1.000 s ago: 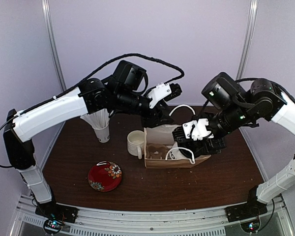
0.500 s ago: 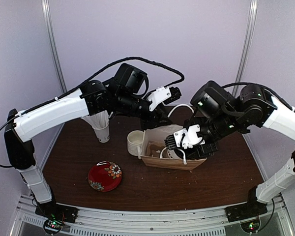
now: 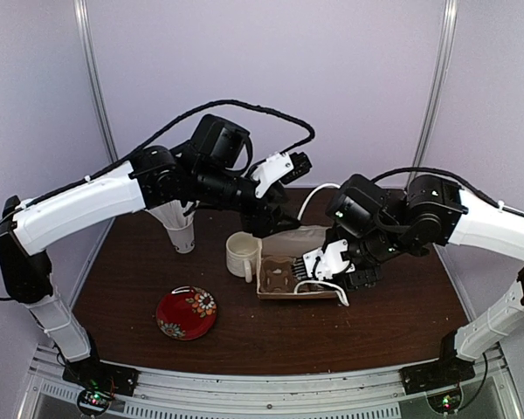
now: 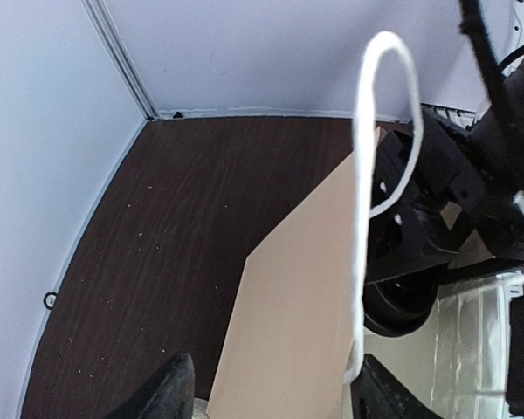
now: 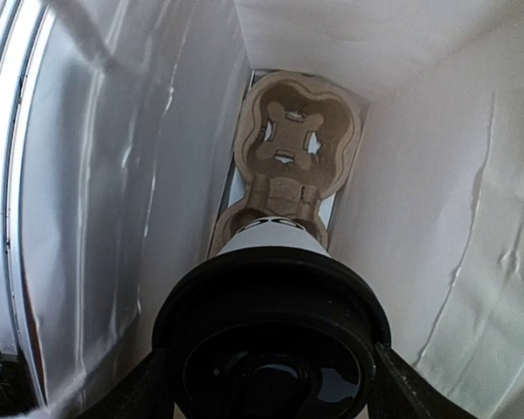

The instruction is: Pack the takeout coffee

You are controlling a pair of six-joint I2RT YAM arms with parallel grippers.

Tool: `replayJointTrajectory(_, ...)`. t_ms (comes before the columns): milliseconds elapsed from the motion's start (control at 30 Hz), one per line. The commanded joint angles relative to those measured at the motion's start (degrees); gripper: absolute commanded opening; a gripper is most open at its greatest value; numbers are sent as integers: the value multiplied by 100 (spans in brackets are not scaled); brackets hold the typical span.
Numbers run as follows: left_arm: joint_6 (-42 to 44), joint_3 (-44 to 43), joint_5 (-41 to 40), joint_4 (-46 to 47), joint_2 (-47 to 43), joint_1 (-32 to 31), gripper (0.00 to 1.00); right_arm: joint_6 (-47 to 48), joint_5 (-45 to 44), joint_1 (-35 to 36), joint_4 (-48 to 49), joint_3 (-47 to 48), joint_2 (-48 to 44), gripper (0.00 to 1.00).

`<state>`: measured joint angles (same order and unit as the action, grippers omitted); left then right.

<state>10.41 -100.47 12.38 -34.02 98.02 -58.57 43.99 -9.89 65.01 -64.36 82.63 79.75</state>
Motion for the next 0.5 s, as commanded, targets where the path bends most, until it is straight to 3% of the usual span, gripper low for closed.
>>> replayJointTrajectory(0, -283, 382, 91, 768, -610, 36, 68, -119, -233, 34, 72, -270, -165, 42)
replayJointTrajectory(467, -494, 1281, -616, 1646, -1253, 406, 73, -430, -5, 378, 329, -920, -486, 42)
